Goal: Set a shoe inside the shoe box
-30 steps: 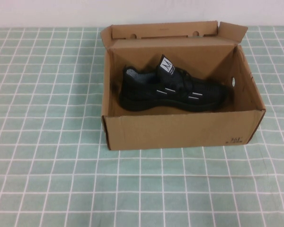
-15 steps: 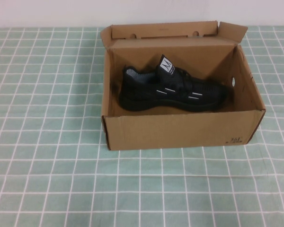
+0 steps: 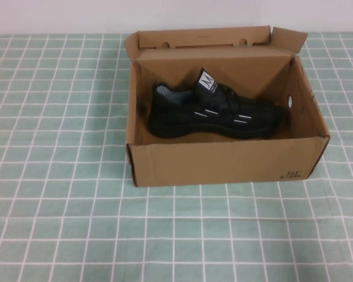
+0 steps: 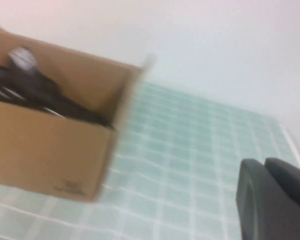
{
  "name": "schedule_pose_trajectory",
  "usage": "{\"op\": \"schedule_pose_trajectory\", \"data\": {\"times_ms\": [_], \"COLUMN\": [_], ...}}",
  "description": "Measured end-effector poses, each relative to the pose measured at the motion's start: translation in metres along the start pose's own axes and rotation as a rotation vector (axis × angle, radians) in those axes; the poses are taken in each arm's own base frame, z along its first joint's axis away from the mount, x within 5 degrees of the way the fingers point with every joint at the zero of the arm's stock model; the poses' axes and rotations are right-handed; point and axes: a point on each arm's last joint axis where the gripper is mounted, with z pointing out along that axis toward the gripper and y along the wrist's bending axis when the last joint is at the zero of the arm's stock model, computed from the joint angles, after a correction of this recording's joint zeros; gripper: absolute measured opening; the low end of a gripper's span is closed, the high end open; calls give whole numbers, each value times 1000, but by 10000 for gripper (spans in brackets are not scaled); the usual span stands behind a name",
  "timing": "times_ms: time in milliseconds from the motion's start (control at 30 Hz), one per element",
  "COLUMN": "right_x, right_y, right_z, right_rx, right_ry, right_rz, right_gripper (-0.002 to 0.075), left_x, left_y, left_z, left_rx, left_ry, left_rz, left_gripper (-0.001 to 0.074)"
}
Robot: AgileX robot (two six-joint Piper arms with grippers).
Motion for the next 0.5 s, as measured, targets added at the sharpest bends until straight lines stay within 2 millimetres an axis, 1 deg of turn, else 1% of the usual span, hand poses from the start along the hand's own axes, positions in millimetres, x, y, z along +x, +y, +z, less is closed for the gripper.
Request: {"op": "schedule_pose_trajectory", "data": {"times_ms": [67,200,300,400,500], "right_x": [15,52,74,90,91], "right_y": [0,1,2,4,5], "right_z": [1,9,14,16,17], "right_rx": [56,151,186,191,190], "right_ry": [22,127,196,244,234], "right_rz": [17,95,140,155,152], "right_gripper": [-8,-8,-8,-8,-8], "left_x": [0,0,0,0,0], "left_y": [0,0,0,0,0], "left_z": [0,0,0,0,0], "left_rx": [0,0,-1,-1,-1], "left_ry": [0,2,2,2,2], "left_rz": [0,4,5,5,5], "left_gripper": [-4,-4,-4,-4,-4]}}
